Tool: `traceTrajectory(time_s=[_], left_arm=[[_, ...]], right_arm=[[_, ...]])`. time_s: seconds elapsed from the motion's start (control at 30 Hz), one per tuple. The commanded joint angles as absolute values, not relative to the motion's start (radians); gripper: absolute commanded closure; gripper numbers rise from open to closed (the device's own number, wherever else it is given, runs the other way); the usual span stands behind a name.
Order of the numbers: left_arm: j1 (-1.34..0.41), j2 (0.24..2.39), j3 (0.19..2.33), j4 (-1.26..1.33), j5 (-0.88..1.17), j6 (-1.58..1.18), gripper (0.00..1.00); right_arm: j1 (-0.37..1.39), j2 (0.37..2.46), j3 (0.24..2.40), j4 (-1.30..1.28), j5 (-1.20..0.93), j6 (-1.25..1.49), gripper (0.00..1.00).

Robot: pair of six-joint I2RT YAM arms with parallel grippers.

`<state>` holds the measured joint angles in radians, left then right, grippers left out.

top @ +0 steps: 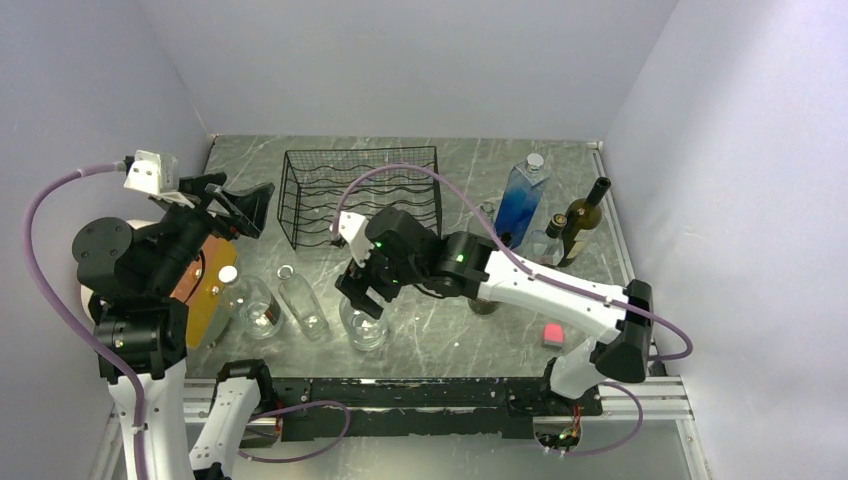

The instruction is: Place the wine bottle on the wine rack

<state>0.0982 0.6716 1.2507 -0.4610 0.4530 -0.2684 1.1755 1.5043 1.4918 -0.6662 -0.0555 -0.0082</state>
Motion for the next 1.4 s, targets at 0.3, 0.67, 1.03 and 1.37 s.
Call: traceTrajectory(time_s=[0.3, 0.67, 1.03, 1.37], left_arm=[[0.091, 0.683, 1.255, -0.467, 0.437, -0.256, 0.05], [0.085, 0.716, 1.276, -0.448, 0.543, -0.286, 0.05], [0.060, 0.787, 1.270, -0.411, 0.652, -0.352, 0.05], [0.052, 0.945, 1.273, -0.378, 0.808, -0.479, 0.08]], right_arm=[[1.191, 1.615, 1.481, -0.587, 0.014, -0.034, 0.34], [1.192, 1.545, 1.331, -0.401, 0.131, -0.038, 0.75], [1.192, 1.274, 0.922, -0.048, 0.320, 0.055, 0.98], [1.191, 1.110, 0.673, -0.018, 0.347, 0.227, 1.00]])
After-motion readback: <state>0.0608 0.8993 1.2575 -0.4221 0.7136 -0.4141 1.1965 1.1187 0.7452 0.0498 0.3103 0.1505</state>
